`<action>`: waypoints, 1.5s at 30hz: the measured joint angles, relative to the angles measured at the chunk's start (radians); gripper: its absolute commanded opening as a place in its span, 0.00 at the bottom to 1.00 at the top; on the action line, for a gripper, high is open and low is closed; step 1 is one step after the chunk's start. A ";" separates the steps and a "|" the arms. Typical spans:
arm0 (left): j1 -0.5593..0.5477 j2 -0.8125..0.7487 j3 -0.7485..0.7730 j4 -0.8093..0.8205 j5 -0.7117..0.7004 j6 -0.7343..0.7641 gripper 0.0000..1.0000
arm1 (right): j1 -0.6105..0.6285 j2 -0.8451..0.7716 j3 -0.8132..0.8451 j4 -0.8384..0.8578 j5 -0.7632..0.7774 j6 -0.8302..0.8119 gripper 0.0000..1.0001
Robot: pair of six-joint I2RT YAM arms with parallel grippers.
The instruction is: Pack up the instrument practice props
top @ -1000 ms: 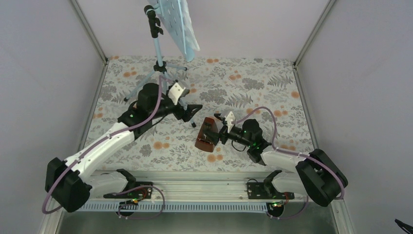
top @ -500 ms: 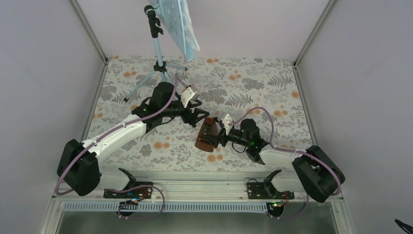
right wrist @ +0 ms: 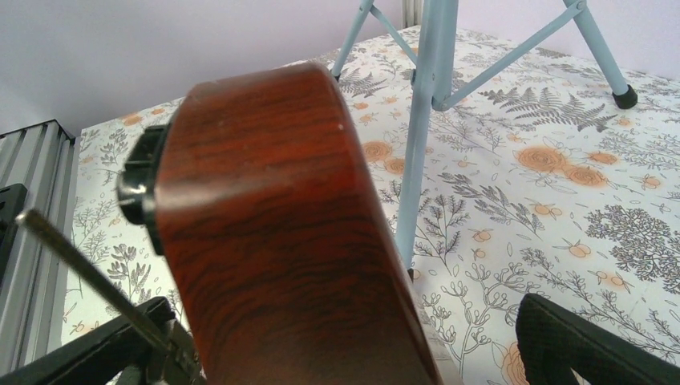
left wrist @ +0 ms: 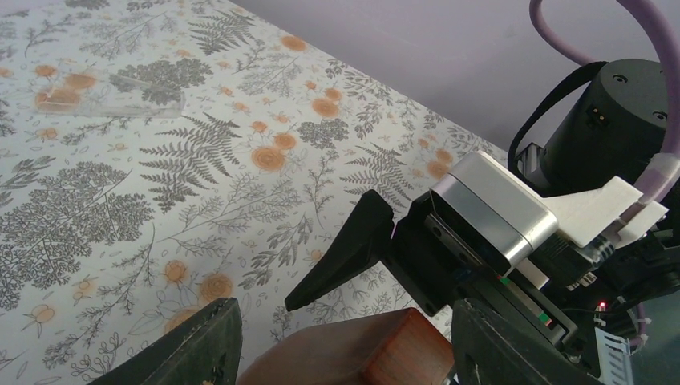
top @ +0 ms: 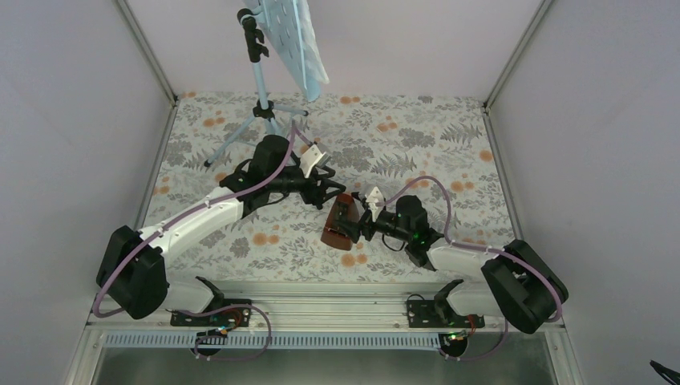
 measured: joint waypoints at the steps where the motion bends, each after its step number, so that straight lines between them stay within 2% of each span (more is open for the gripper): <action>1: 0.000 0.001 0.000 0.000 0.001 0.000 0.63 | 0.000 0.000 0.000 0.000 0.000 0.000 1.00; 6: -0.003 0.006 0.002 -0.002 0.004 0.000 0.56 | -0.006 0.000 0.000 0.000 0.000 0.000 0.97; 13: -0.006 0.018 0.002 -0.003 0.010 0.000 0.52 | -0.016 0.000 0.000 0.003 -0.014 0.000 0.79; 23: -0.011 0.021 0.003 -0.005 0.016 0.001 0.45 | -0.027 0.000 -0.009 0.017 -0.029 0.003 0.72; 31: -0.011 0.031 0.006 -0.010 0.018 0.000 0.39 | -0.038 0.000 -0.019 0.035 -0.044 0.013 0.62; 37: -0.019 0.034 0.006 -0.011 0.024 0.001 0.35 | -0.040 0.001 -0.019 0.037 -0.049 0.013 0.59; 45: -0.023 0.041 0.008 -0.017 0.026 0.001 0.33 | -0.045 0.008 -0.019 0.050 -0.053 0.013 0.61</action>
